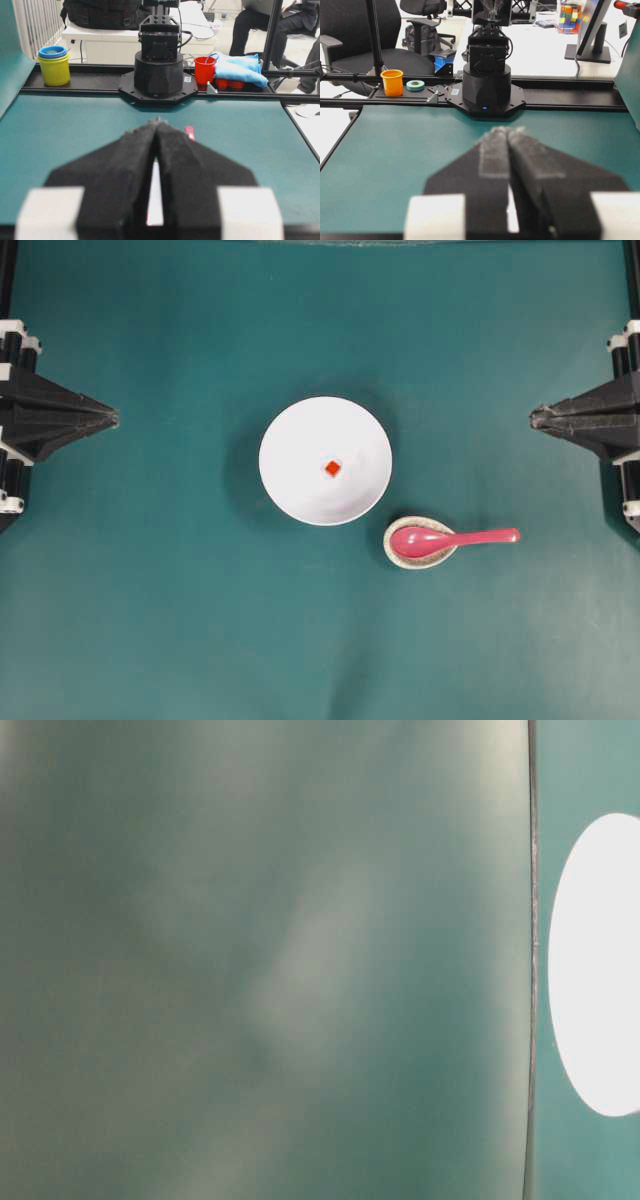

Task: Grip the spoon and scoop the red block from the bowl with right arm.
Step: 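Move the right gripper toward the pink spoon handle in its rest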

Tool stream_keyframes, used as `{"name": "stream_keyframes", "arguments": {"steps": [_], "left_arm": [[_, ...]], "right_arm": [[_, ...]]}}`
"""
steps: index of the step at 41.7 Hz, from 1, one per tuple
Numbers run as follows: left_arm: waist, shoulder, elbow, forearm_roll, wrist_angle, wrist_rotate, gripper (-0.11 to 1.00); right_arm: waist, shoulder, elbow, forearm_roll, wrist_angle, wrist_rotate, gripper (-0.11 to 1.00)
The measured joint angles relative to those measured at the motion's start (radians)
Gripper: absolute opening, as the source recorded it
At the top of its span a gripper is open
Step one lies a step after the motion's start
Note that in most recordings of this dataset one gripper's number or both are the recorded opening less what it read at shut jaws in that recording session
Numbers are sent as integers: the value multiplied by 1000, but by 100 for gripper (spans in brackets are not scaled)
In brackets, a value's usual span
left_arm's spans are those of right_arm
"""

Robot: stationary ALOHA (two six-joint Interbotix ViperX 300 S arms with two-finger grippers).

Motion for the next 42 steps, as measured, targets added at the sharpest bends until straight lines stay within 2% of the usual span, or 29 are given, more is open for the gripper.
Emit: {"name": "stream_keyframes", "arguments": {"steps": [7,27,30,38,42], "left_arm": [[-2,3,-43,5,64,15,0],[2,5,-44,6,186,15,0],[9,3,-46,6,204,17,0],[26,5,-44,6,253,17,0],[31,5,-44,6,272,17,0]], "right_arm": [[0,0,-9,0,25,-2,0],[0,0,-12,0,54,2,1],[-2,0,-12,2,54,5,6],[-2,3,-12,0,54,6,29],[0,5,-12,2,54,8,37]]}}
